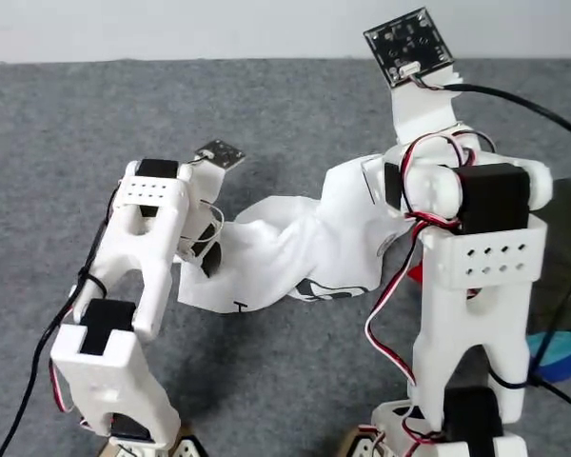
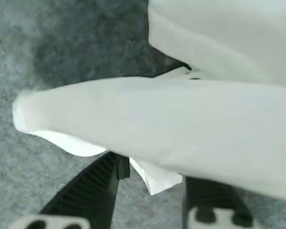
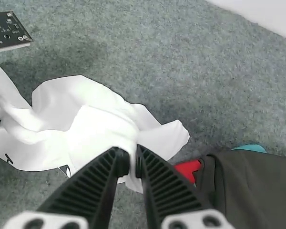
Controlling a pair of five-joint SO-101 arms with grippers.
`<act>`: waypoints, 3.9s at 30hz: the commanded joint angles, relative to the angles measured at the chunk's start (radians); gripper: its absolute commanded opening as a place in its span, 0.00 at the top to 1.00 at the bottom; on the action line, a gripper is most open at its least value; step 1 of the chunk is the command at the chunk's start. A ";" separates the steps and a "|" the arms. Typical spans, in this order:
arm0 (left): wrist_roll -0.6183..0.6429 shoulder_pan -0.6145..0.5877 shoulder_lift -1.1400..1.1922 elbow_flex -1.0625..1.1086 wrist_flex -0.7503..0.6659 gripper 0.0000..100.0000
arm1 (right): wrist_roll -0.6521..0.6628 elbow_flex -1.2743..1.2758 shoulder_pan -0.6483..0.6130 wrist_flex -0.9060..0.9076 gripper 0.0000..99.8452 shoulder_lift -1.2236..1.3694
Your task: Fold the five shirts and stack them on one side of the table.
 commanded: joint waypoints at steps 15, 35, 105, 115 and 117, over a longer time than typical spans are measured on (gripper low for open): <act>0.028 0.023 -0.164 -0.186 0.196 0.99 | -0.009 0.000 0.007 -0.024 0.99 -0.019; 0.305 -0.183 -0.321 -0.949 0.023 0.99 | 0.002 0.014 0.013 -0.929 0.99 -0.005; 0.140 -0.114 -1.096 -0.079 0.304 0.99 | 0.201 0.644 0.068 0.045 0.99 -0.969; 0.141 -0.115 -1.445 0.087 0.304 0.99 | 0.201 0.684 0.137 0.044 0.99 -1.406; 0.140 -0.115 -1.482 0.107 0.304 0.99 | 0.201 0.687 0.140 0.044 0.99 -1.406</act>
